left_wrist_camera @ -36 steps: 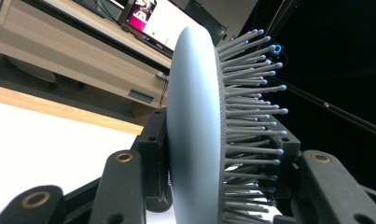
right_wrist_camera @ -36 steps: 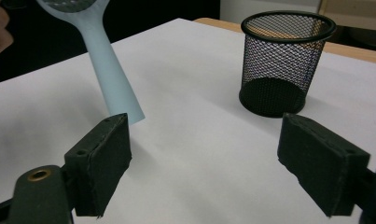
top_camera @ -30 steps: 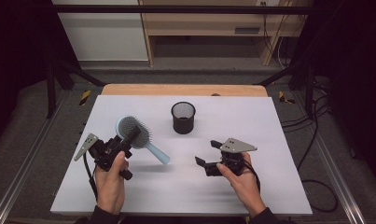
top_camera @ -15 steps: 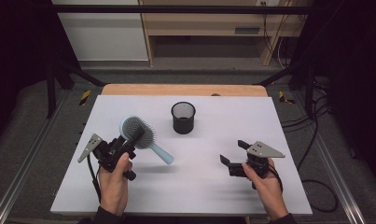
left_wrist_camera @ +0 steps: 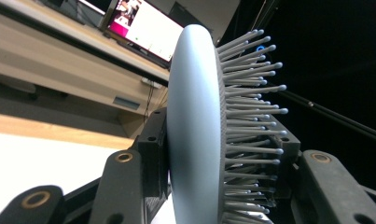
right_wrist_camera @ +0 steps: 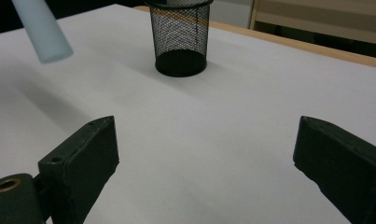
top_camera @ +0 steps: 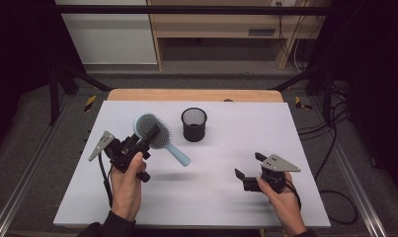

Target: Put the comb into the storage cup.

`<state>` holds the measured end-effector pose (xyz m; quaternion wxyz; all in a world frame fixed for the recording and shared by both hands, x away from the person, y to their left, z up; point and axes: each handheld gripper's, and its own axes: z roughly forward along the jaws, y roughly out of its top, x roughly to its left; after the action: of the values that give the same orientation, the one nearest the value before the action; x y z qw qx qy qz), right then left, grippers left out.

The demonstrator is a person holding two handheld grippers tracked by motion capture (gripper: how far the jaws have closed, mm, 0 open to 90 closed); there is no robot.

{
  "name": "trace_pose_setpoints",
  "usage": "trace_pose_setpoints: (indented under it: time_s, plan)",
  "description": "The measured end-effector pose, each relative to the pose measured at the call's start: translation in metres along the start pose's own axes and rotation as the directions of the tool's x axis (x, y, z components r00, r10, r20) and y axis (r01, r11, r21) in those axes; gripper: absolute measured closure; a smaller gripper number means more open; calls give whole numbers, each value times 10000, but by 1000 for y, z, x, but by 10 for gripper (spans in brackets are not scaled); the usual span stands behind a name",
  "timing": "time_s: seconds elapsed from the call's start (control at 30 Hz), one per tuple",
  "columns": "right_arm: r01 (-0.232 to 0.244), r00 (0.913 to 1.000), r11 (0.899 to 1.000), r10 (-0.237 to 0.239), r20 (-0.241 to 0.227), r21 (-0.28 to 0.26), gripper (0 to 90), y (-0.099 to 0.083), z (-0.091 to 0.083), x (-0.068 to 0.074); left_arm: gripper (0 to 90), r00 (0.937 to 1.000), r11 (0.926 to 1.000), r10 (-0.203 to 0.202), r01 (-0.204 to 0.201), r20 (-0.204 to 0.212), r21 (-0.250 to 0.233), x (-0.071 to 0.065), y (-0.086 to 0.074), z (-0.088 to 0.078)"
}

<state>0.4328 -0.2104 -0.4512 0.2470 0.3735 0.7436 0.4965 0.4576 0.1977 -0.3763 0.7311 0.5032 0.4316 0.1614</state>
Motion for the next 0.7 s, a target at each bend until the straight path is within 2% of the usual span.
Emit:
trace_pose_setpoints:
  time_s: [0.03,0.1,0.23,0.4,0.57,0.7]
  plan:
    - [55,10000,10000,-55,40,-9,67,1,0,1,523,10000,10000,-19,19,74,8,-3,4,8]
    - [52,9999,9999,-51,91,-118,67,2,-1,1,523,9999,10000,-40,40,124,14,-5,7,11]
    - [-277,9994,9989,285,209,-386,69,3,-6,-5,522,9995,9997,222,-224,212,76,-13,18,25]
    - [-335,9988,9988,348,357,-362,68,1,-8,-9,522,9989,9990,421,-424,215,131,-21,31,41]
    - [-331,9977,9985,355,570,-429,66,1,-9,-9,521,9983,9986,503,-507,285,132,-27,36,52]
    - [-360,9972,9982,391,641,-480,66,2,-10,-10,521,9987,9989,420,-426,303,177,-27,39,61]
